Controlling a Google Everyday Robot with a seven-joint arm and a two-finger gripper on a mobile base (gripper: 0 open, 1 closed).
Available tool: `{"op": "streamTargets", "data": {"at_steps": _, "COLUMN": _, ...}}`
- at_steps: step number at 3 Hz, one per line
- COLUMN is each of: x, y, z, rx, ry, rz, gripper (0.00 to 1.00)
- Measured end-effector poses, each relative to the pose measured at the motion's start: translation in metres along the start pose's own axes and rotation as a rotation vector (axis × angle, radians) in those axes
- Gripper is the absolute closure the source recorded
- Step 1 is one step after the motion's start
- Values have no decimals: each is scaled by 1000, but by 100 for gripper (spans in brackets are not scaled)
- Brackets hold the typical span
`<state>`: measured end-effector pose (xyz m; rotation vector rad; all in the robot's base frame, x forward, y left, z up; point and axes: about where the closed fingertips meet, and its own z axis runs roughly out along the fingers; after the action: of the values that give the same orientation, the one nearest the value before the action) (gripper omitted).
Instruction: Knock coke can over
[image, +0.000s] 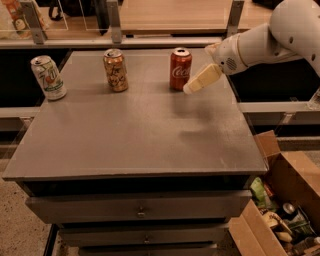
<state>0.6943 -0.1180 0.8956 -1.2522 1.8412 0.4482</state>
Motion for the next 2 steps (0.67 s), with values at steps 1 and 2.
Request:
{"op": "streamTargets", "data": {"at_steps": 1, "x": -2, "y": 2, "z": 21, "rx": 2, "ry": -77, "rz": 5, "gripper": 0}}
{"op": "streamTargets", "data": {"at_steps": 2, "x": -7, "y": 0, "z": 40, "rx": 6, "ry": -151, "rz": 16, "gripper": 0}}
